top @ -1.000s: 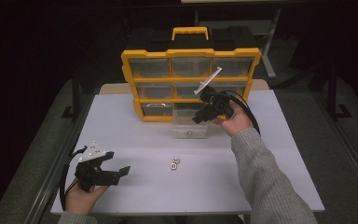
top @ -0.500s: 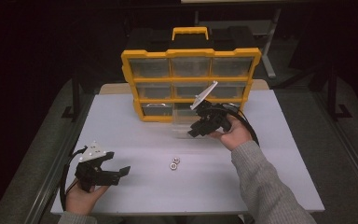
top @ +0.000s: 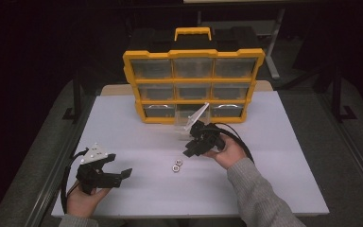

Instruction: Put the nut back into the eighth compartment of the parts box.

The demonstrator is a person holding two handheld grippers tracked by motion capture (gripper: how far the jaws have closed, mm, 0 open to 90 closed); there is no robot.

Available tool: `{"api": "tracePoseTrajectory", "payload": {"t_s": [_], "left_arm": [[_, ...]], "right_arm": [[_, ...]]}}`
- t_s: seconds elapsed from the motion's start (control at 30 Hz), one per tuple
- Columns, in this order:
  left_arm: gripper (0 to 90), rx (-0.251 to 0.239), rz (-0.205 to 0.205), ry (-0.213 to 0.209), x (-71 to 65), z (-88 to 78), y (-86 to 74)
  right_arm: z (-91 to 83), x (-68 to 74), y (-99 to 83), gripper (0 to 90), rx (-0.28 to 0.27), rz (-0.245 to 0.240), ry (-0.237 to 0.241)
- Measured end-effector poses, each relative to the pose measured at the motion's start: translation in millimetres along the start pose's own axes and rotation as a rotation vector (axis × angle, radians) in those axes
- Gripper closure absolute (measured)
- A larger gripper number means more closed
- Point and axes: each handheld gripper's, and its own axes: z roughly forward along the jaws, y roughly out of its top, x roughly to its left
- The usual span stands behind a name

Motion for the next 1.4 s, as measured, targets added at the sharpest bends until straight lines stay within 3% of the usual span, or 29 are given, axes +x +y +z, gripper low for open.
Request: {"api": "tracePoseTrajectory", "payload": {"t_s": [0.3, 0.67, 0.97, 1.4], "left_arm": [[16.7, 0.003, 0.016, 0.002, 0.3, -0.4, 0.6], [16.7, 0.002, 0.015, 0.001, 0.5, -0.4, 0.5], [16.7, -0.008, 0.006, 0.002, 0.4, -1.0, 0.3], [16.6, -0.008, 0.003, 0.004, 0.6, -1.4, 0.3]], "right_arm": [[23.8, 12.0, -8.6, 63.0, 0.009, -0.017, 0.028], [52.3, 22.6, -13.1, 62.0, 0.087, -0.001, 0.025], [67.1, 28.5, -10.6, 61.0, 0.137, -0.015, -0.004], [73.8, 33.2, -2.7, 61.7, 0.14, -0.041, -0.016]]}}
